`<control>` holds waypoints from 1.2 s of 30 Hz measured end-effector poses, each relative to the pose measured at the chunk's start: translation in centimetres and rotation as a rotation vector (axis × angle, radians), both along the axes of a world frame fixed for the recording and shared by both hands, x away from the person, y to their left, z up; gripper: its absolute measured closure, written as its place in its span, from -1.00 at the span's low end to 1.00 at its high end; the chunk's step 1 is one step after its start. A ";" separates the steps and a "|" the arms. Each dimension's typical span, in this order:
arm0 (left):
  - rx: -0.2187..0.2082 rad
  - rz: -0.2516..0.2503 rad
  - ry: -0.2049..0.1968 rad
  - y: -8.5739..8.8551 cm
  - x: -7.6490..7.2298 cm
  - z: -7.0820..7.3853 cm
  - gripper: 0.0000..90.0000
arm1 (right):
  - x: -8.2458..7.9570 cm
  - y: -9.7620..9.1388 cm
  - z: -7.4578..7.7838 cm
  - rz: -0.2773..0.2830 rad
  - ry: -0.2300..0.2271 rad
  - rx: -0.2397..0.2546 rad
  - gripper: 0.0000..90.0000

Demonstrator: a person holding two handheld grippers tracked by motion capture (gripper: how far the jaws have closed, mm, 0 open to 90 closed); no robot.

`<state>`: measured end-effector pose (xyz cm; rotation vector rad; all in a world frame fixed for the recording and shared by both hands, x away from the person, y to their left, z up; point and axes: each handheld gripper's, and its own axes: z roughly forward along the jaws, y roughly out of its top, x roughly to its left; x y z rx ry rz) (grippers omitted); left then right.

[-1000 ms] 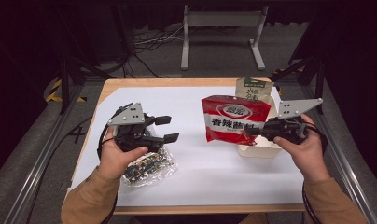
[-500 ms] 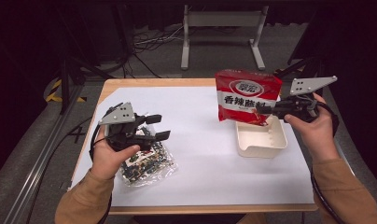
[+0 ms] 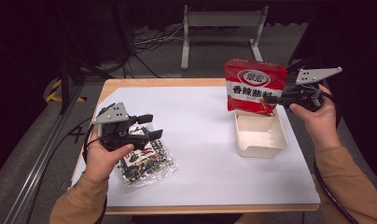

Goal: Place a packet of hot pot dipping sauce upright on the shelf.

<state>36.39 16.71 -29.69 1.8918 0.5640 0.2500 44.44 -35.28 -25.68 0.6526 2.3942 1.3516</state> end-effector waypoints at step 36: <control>-0.005 0.041 0.023 0.9 0.3 -0.2 -0.25 | 4.8 -3.1 -5.0 -0.075 0.084 -0.020 0.94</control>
